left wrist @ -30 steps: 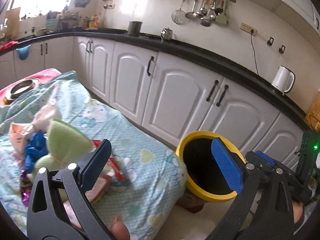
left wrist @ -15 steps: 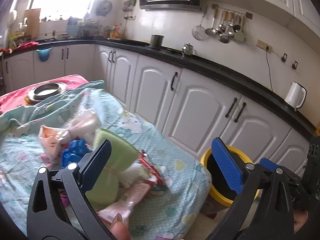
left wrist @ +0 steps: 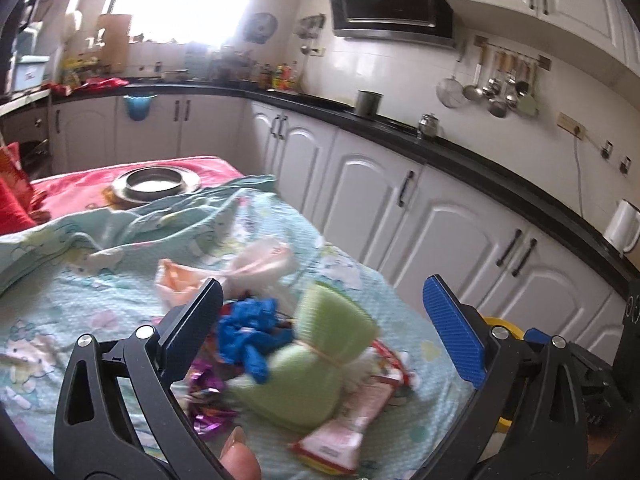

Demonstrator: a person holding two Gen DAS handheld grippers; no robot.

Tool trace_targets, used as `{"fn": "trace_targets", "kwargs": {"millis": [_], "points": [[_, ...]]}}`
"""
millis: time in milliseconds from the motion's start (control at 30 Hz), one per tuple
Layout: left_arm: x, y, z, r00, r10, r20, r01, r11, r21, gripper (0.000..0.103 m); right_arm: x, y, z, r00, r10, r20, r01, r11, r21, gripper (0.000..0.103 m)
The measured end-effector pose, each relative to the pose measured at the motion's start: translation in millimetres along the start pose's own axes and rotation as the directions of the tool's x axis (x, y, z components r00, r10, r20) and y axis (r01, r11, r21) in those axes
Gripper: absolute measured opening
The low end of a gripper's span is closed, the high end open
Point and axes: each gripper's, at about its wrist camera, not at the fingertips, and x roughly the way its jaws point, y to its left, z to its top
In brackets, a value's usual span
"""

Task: Collect trash
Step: 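Move both open tools back toward the trash on the bed, then grasp the white-orange plastic bag with the left tool while the right tool grasps the green mesh bundle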

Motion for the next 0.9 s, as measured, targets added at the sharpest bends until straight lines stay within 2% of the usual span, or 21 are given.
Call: {"fn": "trace_targets", "kwargs": {"millis": [200, 567, 700, 900], "points": [[3.2, 37.1, 4.4, 0.999, 0.048, -0.001, -0.048, 0.996, -0.071, 0.092, 35.2, 16.9, 7.5, 0.995, 0.069, -0.067, -0.069, 0.998, 0.001, 0.082], [11.9, 86.7, 0.5, 0.992, 0.127, -0.029, -0.129, 0.981, -0.147, 0.092, 81.2, 37.2, 19.3, 0.983, 0.127, -0.129, -0.127, 0.992, 0.008, 0.082], [19.0, 103.3, -2.0, 0.989, 0.137, -0.053, -0.144, 0.973, -0.182, 0.092, 98.5, 41.2, 20.8, 0.976, 0.148, -0.158, -0.149, 0.989, 0.010, 0.082], [40.9, 123.1, -3.5, 0.988, 0.107, -0.112, -0.131, 0.962, -0.239, 0.092, 120.5, 43.1, 21.8, 0.965, 0.173, -0.198, -0.171, 0.985, 0.028, 0.082]]}}
